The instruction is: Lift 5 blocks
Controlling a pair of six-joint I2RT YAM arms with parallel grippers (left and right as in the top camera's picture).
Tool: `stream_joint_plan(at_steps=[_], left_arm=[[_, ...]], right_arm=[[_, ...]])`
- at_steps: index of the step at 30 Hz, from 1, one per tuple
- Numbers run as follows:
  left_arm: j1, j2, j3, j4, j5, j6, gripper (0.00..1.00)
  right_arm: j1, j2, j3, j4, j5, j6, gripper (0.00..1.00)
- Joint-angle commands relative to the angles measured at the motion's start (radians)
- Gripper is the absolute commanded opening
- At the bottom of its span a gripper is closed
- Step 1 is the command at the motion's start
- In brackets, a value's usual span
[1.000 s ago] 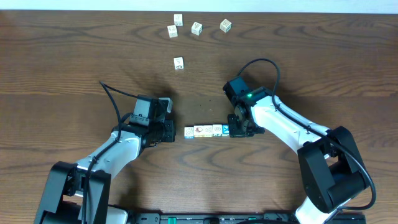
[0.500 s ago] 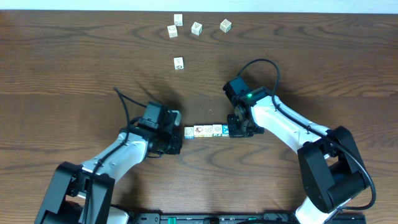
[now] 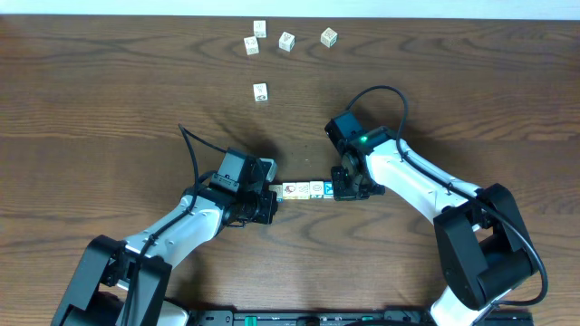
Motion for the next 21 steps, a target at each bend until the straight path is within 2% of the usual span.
stream_joint_plan(at_steps=[1,21], left_arm=[[-0.001,0.002,-0.005,0.004,-0.019,-0.017,0.07],[-0.002,0.002,-0.005,0.038,-0.033,-0.023,0.07]], right_arm=[[-0.009,-0.001,0.011,0.0,0.003,0.011,0.01],[-0.009,-0.001,0.011,0.0,0.003,0.011,0.01]])
